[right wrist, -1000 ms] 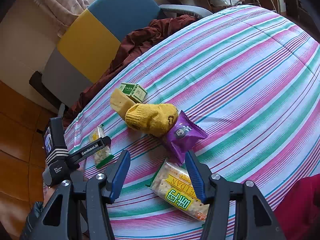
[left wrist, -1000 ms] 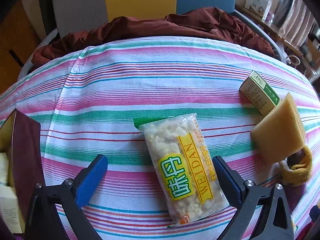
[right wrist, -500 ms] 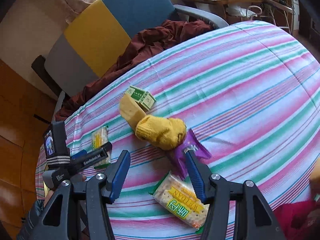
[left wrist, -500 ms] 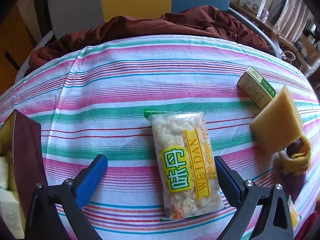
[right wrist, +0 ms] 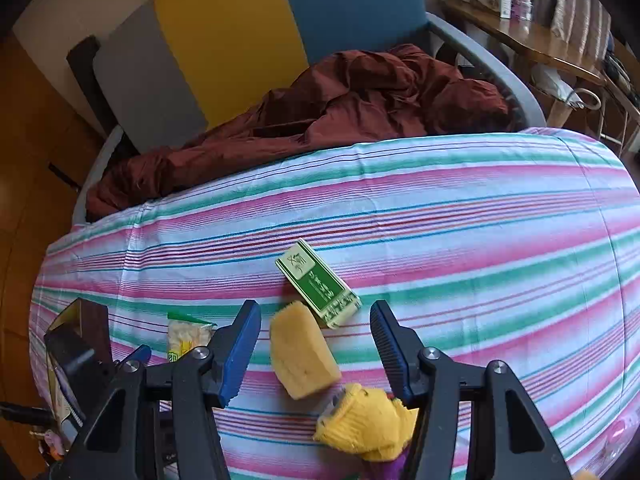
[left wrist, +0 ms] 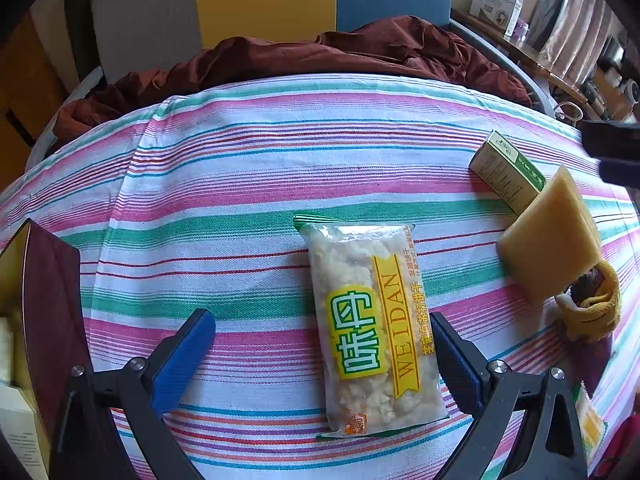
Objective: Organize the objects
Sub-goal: 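Reach the left gripper to the WEIDAN cracker packet while the right gripper grasps the green oil box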
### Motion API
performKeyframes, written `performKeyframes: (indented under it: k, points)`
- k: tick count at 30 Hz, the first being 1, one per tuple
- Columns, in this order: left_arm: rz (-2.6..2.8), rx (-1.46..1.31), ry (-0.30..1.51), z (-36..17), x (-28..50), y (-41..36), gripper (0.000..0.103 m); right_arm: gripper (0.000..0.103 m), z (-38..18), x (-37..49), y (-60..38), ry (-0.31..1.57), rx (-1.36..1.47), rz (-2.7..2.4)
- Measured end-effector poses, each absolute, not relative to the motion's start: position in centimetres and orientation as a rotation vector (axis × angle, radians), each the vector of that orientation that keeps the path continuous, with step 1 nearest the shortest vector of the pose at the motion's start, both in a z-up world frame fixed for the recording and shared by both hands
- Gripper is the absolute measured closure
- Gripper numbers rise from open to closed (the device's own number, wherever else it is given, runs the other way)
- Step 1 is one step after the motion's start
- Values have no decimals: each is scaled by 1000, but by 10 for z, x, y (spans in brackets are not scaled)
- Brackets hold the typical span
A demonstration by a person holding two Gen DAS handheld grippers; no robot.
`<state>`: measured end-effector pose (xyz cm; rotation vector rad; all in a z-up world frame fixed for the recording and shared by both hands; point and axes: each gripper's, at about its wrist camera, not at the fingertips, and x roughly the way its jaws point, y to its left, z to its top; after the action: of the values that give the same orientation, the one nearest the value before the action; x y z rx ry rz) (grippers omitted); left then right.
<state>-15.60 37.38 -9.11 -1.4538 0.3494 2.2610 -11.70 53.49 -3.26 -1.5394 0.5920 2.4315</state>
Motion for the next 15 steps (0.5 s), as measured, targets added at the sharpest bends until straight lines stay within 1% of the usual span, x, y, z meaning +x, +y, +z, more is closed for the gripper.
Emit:
performKeyframes:
  k: [7,8,9,10,11,15]
  points:
    - [2273,-1435,350,-88,-146,365,0,45,-75,-175,520,380,-1765,2316]
    - [2274,-1434,349,-88,-146,365,0,48,-82,-178,521,362,-1788,2292]
    - [2274,-1434,347,-88,-145,363,0,63,-88,-180,522,340,-1807,2259]
    - [2274,-1434,344,-87,-145,363,0,65,-94,-180,524,332,-1808,2234]
    - [2273,-1432,344,-87,-145,363,0,72,-94,-178,527,346,-1786,2239]
    - [2278,-1413,354,-86,-141,364,0,72,-90,-149,559,426,-1666,2212]
